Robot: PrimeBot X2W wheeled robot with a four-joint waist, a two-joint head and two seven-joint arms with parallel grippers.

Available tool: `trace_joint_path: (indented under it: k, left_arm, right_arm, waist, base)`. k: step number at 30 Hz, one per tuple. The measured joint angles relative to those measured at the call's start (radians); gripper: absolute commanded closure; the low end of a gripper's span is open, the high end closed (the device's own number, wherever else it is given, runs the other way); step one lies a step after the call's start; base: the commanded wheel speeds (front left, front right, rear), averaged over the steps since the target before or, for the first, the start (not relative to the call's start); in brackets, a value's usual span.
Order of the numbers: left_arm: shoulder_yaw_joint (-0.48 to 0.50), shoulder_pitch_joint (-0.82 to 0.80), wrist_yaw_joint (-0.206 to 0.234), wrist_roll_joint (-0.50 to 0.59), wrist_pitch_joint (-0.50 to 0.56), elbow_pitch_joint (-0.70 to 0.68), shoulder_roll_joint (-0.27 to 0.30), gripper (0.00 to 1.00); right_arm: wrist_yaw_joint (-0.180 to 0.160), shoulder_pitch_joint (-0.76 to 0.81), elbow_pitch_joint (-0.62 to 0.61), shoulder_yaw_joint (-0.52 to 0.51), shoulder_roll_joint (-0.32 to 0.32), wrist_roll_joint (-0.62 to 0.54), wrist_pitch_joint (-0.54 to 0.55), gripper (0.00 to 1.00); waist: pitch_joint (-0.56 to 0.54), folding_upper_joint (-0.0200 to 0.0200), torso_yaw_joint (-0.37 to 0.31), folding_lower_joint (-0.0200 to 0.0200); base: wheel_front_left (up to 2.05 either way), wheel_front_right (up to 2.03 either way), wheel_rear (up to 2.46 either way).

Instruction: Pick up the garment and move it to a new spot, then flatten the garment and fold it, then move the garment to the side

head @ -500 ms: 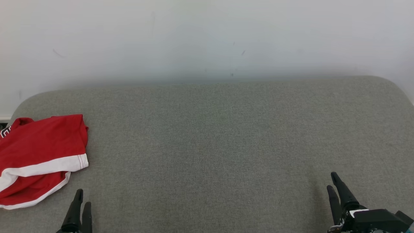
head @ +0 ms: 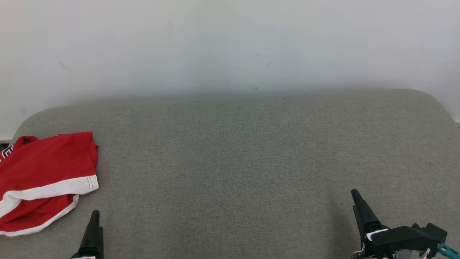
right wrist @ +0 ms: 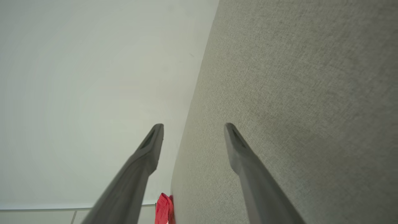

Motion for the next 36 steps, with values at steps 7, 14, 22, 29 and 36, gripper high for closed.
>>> trace_joint_path:
  k: [7, 14, 22, 29, 36]
  left_arm:
    - [-0.020, 0.000, 0.026, 0.099, -0.026, -0.007, 0.007, 0.00]
    - [-0.056, 0.000, 0.049, 0.225, -0.054, -0.014, 0.026, 0.00]
    - [-0.092, 0.000, 0.069, 0.335, -0.084, -0.016, 0.040, 0.00]
    - [-0.118, 0.000, 0.088, 0.435, -0.110, -0.020, 0.044, 0.00]
    - [-0.143, 0.000, 0.105, 0.522, -0.133, -0.023, 0.052, 0.00]
  right_arm:
    - [-0.040, -0.013, 0.003, 0.037, -0.013, -0.106, -0.025, 0.00]
    - [-0.067, -0.021, 0.005, 0.081, -0.036, -0.232, -0.054, 0.00]
    - [-0.089, -0.033, 0.012, 0.118, -0.044, -0.330, -0.081, 0.00]
    - [-0.107, -0.038, 0.017, 0.145, -0.045, -0.419, -0.108, 0.00]
    - [-0.124, -0.039, 0.025, 0.171, -0.049, -0.505, -0.134, 0.00]
  waist:
    - [-0.007, 0.0000, -0.001, 0.0000]
    - [-0.017, 0.0000, -0.002, 0.0000]
    - [-0.027, 0.0000, 0.001, 0.0000]
    - [-0.035, 0.0000, 0.005, 0.0000]
    - [-0.043, 0.0000, 0.007, 0.0000]
  base:
    - [0.00, 0.00, 0.00]
    - [0.00, 0.00, 0.00]
    - [0.00, 0.00, 0.00]
    - [0.00, 0.00, 0.00]
    - [0.00, 0.00, 0.00]
